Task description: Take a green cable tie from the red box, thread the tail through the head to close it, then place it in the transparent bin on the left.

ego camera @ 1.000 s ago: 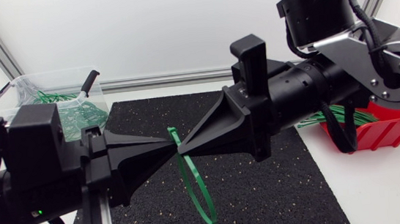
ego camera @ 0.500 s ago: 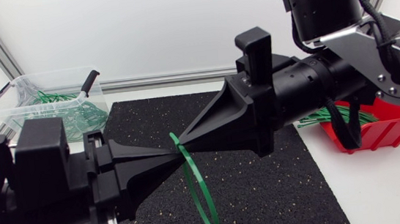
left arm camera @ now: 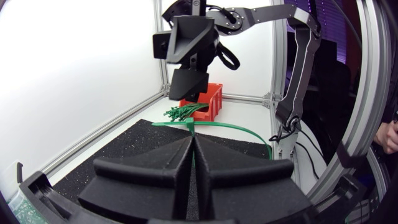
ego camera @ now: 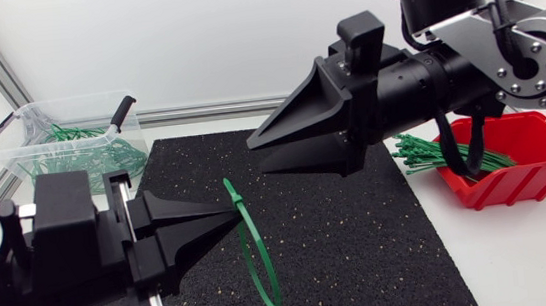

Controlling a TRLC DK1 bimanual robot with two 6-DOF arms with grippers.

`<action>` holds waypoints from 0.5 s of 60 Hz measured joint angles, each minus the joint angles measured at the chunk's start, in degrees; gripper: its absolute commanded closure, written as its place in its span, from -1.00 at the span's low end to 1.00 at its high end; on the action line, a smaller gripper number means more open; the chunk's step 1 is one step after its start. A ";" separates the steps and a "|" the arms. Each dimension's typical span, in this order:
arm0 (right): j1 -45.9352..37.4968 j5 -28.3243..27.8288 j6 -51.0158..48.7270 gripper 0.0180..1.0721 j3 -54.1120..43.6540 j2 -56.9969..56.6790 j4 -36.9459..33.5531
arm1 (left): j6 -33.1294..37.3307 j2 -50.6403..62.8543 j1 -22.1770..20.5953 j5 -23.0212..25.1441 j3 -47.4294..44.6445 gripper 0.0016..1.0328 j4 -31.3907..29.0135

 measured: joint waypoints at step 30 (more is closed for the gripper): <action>4.33 -0.17 -8.63 0.54 1.22 5.97 -4.52 | 5.33 0.74 -5.29 -5.66 0.00 0.93 -0.20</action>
